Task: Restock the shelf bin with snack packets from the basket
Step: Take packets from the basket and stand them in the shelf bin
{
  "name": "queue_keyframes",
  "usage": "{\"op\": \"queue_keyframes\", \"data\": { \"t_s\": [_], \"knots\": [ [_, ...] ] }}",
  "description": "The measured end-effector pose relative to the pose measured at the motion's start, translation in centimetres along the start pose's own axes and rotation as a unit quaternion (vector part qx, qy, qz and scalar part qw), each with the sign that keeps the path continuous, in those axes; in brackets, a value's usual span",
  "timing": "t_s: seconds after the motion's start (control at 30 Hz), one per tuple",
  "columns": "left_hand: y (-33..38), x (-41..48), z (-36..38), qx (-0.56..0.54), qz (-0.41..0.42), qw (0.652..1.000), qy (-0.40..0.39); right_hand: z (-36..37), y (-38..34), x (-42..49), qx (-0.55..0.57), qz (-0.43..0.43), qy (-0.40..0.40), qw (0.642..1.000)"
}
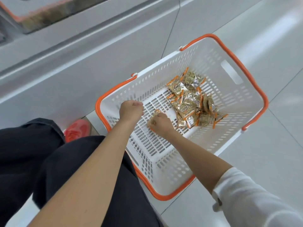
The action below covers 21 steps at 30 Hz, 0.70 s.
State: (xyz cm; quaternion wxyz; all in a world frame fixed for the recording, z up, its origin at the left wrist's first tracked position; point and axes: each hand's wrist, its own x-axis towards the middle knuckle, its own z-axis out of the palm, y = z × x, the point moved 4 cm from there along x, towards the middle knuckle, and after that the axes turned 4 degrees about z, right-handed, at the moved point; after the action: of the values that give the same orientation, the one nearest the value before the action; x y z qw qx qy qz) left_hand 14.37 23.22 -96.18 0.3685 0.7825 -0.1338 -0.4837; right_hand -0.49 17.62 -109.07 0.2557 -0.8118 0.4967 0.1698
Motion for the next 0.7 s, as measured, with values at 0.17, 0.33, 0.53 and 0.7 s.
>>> {"op": "queue_keyframes", "data": {
  "t_s": [0.17,0.33,0.53,0.7],
  "knots": [
    [-0.2,-0.1,0.0,0.007,-0.002,1.0,-0.006,0.8,1.4,-0.4,0.093,0.112,-0.028,0.989],
    [-0.5,-0.2,-0.5,0.009,-0.01,1.0,-0.002,-0.6,0.6,-0.6,0.236,0.155,-0.008,0.959],
    [0.4,-2.5,-0.2,0.114,0.043,0.989,-0.082,-9.3,-2.3,-3.4,0.521,0.077,-0.04,0.849],
    [4.5,-5.3,-2.4,0.114,0.149,0.979,-0.084,-17.2,-4.5,-6.9,0.573,-0.023,-0.099,0.813]
  ]
}}
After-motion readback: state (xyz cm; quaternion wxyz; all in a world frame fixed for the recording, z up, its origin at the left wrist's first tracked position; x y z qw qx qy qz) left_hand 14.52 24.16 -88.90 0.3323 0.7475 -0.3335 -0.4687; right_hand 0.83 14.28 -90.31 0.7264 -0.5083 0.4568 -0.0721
